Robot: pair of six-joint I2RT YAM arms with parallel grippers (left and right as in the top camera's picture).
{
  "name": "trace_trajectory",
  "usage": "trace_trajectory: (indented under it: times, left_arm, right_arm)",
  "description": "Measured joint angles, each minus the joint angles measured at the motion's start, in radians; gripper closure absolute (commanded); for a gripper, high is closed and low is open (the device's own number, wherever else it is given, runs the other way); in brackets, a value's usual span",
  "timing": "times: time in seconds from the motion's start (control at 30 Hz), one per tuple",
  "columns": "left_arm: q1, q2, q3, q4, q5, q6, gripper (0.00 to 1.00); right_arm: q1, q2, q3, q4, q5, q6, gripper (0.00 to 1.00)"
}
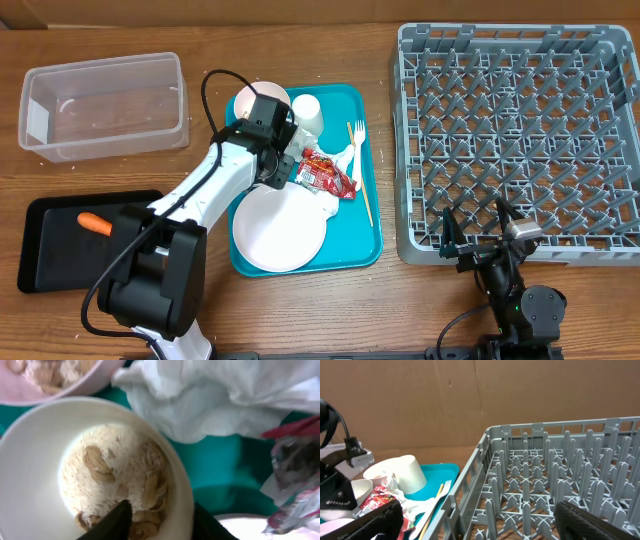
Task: Sort waste into correct bins and load items into the dishwasher rack
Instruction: 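Move the left gripper to the tray and grasp the rice bowl rim, then lift the white bowl and carry it over the black tray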
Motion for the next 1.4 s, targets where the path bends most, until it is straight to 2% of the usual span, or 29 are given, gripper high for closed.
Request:
trace_trajectory:
  times: [0.07, 0.17, 0.23, 0.37, 0.67, 0.97, 1.27, 1.4]
  left_arm:
    - [0.0, 0.0, 0.016, -0.007, 0.008, -0.014, 0.81]
    - [-0.001, 0.0, 0.026, -0.014, 0.017, -0.016, 0.83]
    - [0.0, 0.0, 0.026, -0.021, 0.021, -0.016, 0.89]
    - [-0.002, 0.0, 0.027, -0.031, 0.025, -0.019, 0.96]
    - [-0.003, 0.0, 0.066, -0.108, 0.023, -0.034, 0.96]
    - [-0.002, -0.023, 0.222, -0.294, 0.023, -0.149, 0.96]
    - [0.004, -0.272, 0.253, -0.421, 0.045, -0.295, 0.96]
    - [0.058, -0.365, 0.254, -0.464, 0.058, -0.34, 0.96]
  right_arm:
    - [0.0, 0.0, 0.0, 0.0, -0.001, 0.0, 0.0]
    - [0.0, 0.0, 0.0, 0.0, 0.0, 0.0, 0.0]
    - [0.0, 0.0, 0.0, 0.0, -0.001, 0.0, 0.0]
    - [0.0, 0.0, 0.0, 0.0, -0.001, 0.0, 0.0]
    - [0.0, 0.0, 0.0, -0.001, 0.0, 0.0, 0.0]
    - [0.0, 0.0, 0.0, 0.0, 0.0, 0.0, 0.0]
    - [0.0, 0.0, 0.0, 0.0, 0.0, 0.0, 0.0]
    - [0.0, 0.0, 0.0, 0.0, 0.0, 0.0, 0.0]
